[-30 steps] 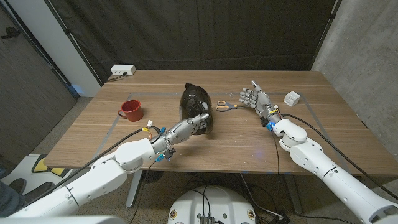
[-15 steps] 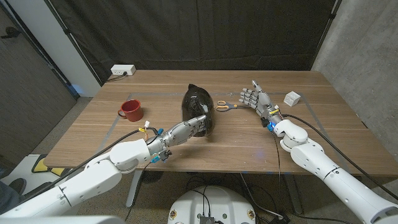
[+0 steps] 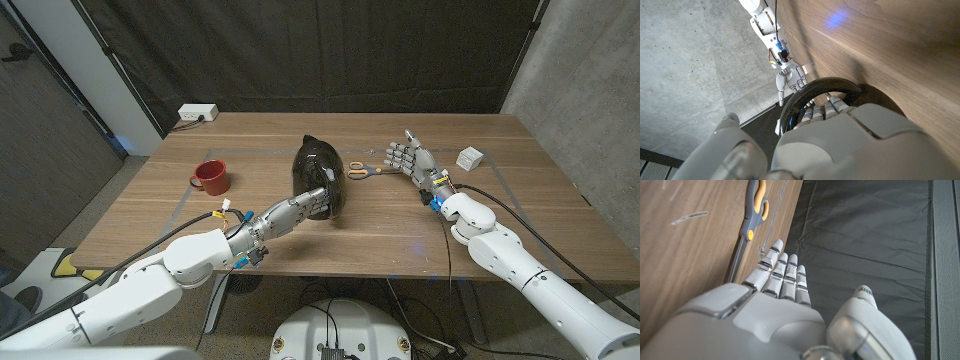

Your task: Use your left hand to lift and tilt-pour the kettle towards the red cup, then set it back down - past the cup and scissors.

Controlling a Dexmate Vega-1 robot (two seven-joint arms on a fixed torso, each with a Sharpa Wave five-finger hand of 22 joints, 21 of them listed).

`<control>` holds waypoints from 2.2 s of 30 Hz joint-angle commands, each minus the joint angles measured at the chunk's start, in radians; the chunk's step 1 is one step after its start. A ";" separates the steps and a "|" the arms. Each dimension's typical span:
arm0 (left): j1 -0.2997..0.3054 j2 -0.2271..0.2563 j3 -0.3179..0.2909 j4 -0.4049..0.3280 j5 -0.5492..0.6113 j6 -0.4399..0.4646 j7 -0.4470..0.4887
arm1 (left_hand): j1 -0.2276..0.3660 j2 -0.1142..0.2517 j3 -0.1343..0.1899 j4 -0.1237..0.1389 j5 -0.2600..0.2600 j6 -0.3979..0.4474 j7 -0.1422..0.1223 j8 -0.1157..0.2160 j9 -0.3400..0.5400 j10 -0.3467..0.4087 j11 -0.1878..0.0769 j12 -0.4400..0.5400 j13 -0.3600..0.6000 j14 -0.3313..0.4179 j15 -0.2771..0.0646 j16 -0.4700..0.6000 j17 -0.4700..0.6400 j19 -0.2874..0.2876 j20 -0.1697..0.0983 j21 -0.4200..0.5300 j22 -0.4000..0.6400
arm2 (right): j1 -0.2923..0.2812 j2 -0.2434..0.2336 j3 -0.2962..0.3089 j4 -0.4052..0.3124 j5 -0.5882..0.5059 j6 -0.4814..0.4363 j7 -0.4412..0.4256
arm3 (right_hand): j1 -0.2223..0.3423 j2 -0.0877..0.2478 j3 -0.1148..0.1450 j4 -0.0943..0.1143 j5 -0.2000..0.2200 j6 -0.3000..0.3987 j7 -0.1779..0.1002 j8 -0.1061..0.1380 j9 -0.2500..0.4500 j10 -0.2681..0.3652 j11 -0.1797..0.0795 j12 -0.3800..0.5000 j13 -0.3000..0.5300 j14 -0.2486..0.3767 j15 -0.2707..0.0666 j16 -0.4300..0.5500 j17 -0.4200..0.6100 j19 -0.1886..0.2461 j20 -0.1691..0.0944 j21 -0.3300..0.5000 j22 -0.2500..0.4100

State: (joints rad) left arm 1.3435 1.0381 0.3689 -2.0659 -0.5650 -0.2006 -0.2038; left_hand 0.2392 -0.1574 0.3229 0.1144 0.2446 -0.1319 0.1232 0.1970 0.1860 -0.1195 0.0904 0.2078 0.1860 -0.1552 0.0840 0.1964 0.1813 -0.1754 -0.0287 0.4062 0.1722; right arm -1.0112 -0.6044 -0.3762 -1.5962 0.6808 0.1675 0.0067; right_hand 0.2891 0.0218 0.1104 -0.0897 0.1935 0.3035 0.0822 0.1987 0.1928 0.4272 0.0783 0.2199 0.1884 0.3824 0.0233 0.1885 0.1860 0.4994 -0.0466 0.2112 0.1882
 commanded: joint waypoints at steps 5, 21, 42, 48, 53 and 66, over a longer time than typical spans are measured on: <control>0.203 0.074 -0.159 -0.066 0.004 -0.105 0.146 | 0.015 0.010 -0.006 -0.007 0.013 0.019 0.003 0.011 0.000 0.015 -0.005 0.010 0.000 0.016 -0.004 0.008 -0.001 -0.042 0.002 -0.007 0.002 | 0.005 0.004 -0.005 -0.002 -0.003 -0.008 -0.006 | -0.001 0.007 -0.002 -0.002 0.002 0.003 0.003 0.001 0.002 0.005 0.004 0.001 0.004 -0.005 0.000 0.000 0.003 -0.002 -0.018 -0.004 0.002; 0.309 -0.066 -0.349 -0.056 0.142 -0.210 0.281 | 0.082 0.051 -0.011 -0.035 0.033 0.183 -0.017 0.043 0.001 0.185 -0.029 0.044 0.002 0.179 -0.029 0.032 0.000 0.113 0.013 -0.006 0.004 | 0.006 0.013 -0.010 0.003 -0.011 0.008 -0.005 | -0.001 0.008 -0.003 -0.002 0.002 0.004 0.001 0.001 0.002 0.006 0.003 0.001 0.004 -0.005 0.001 0.000 0.003 -0.004 -0.017 -0.004 0.002; 0.162 -0.261 -0.341 0.126 0.085 -0.323 0.262 | 0.109 0.069 -0.008 -0.044 0.033 0.229 -0.033 0.045 0.002 0.232 -0.042 0.047 0.003 0.226 -0.044 0.033 0.001 0.150 0.013 -0.013 0.005 | -0.018 -0.005 0.015 -0.039 -0.018 0.044 -0.021 | 0.000 0.008 -0.004 -0.003 0.002 0.003 -0.002 0.001 0.002 0.006 0.003 0.001 0.005 -0.007 -0.002 0.000 0.003 -0.004 -0.018 -0.004 0.002; 0.092 -0.264 -0.322 0.185 0.023 -0.290 0.225 | 0.114 0.071 -0.008 -0.045 0.033 0.241 -0.038 0.046 0.002 0.241 -0.046 0.046 0.004 0.237 -0.046 0.033 0.002 0.165 0.013 -0.012 0.006 | -0.009 -0.010 0.025 -0.042 -0.016 0.056 -0.013 | -0.001 0.008 -0.005 -0.003 0.002 0.010 0.001 0.003 0.002 0.006 0.002 0.001 0.005 -0.007 -0.001 0.000 0.003 -0.004 -0.018 -0.004 0.002; 0.026 -0.245 -0.289 0.219 -0.022 -0.242 0.173 | 0.116 0.072 -0.009 -0.046 0.032 0.245 -0.040 0.046 0.002 0.244 -0.044 0.045 0.004 0.239 -0.046 0.032 0.002 0.167 0.013 -0.014 0.006 | -0.002 -0.018 0.033 -0.050 -0.023 0.062 -0.015 | -0.001 0.007 -0.006 -0.003 0.002 0.013 0.002 0.004 0.002 0.006 0.003 0.001 0.005 -0.008 -0.001 0.000 0.003 -0.005 -0.018 -0.004 0.002; -0.225 -0.356 -0.122 0.394 -0.084 -0.130 0.141 | 0.133 0.072 -0.032 -0.050 0.022 0.347 -0.056 0.051 0.004 0.360 -0.064 0.052 0.005 0.365 -0.076 0.043 0.003 0.307 -0.008 -0.003 0.008 | 0.045 -0.001 0.039 0.022 -0.001 0.095 0.041 | -0.003 0.006 -0.008 -0.003 0.002 0.015 0.001 0.004 0.002 0.007 0.001 0.002 0.005 -0.009 -0.008 0.000 0.003 -0.002 -0.023 -0.003 0.002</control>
State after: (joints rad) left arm 1.3086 0.7657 0.1275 -1.8051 -0.5910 -0.4203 -0.0388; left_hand 0.3596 -0.0849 0.3009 0.0646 0.2698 0.1692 0.0725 0.2374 0.1880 0.1952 0.0322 0.2516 0.1887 0.1551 0.0155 0.2286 0.1816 0.0658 -0.0349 0.3893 0.1746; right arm -0.9956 -0.6132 -0.3468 -1.6190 0.6636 0.2343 0.0097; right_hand 0.2891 0.0218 0.1077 -0.0924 0.1935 0.3128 0.0805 0.1987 0.1927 0.4273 0.0783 0.2200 0.1884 0.3693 0.0213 0.1885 0.1862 0.4903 -0.0446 0.2065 0.1882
